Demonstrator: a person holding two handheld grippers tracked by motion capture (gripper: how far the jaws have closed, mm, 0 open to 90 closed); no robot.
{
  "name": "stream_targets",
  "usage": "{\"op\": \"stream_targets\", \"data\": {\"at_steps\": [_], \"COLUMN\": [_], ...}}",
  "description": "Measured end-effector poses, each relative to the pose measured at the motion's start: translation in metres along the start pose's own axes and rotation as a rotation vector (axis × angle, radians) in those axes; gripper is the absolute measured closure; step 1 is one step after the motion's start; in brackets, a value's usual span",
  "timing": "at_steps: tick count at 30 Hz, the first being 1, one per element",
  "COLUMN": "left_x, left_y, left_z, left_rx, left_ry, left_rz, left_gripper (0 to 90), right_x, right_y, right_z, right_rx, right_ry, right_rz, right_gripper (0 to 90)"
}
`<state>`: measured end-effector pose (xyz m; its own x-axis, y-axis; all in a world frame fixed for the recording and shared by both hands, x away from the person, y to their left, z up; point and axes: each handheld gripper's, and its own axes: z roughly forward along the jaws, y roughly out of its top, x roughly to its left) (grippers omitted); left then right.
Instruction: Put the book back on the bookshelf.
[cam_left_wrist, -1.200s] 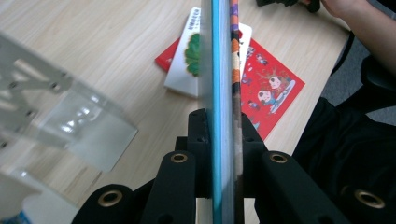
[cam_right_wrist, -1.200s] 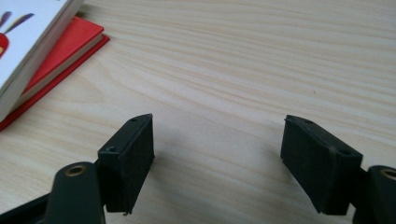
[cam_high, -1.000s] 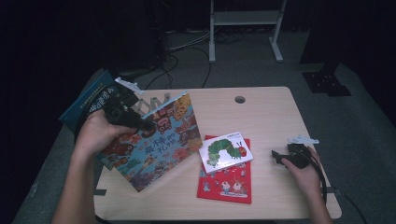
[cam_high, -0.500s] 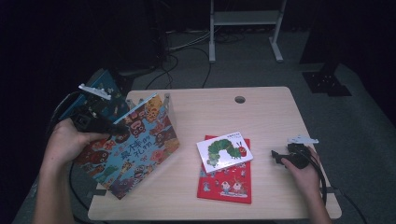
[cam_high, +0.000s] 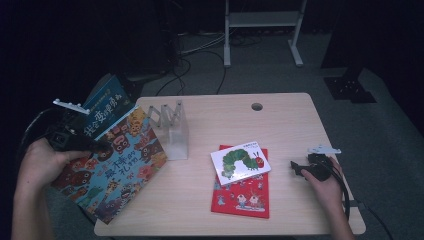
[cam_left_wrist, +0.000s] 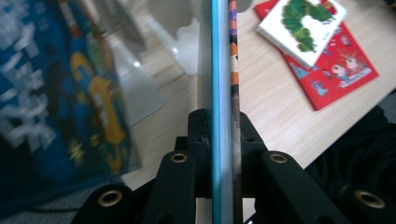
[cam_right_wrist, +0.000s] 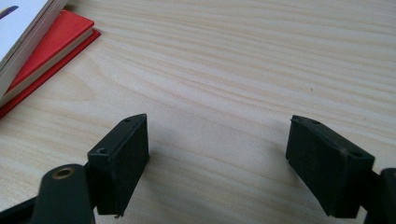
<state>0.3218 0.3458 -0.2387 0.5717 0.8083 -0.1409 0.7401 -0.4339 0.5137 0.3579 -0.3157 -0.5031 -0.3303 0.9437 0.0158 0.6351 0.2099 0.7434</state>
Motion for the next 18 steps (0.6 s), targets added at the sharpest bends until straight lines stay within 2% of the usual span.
{"op": "stream_targets", "data": {"at_steps": [10, 18], "left_x": [0.017, 0.022], "left_y": [-0.011, -0.003], "left_z": [-0.007, 0.002], "left_rx": [0.002, -0.006], "left_ry": [0.081, 0.143], "left_rz": [-0.086, -0.133], "left_gripper": [80.3, 80.2], "right_x": [0.0, 0.0], "right_y": [0.0, 0.0], "right_z": [0.0, 0.0], "right_rx": [0.0, 0.0], "right_ry": [0.0, 0.0], "right_rz": [0.0, 0.0], "right_gripper": [20.5, 20.4]}}
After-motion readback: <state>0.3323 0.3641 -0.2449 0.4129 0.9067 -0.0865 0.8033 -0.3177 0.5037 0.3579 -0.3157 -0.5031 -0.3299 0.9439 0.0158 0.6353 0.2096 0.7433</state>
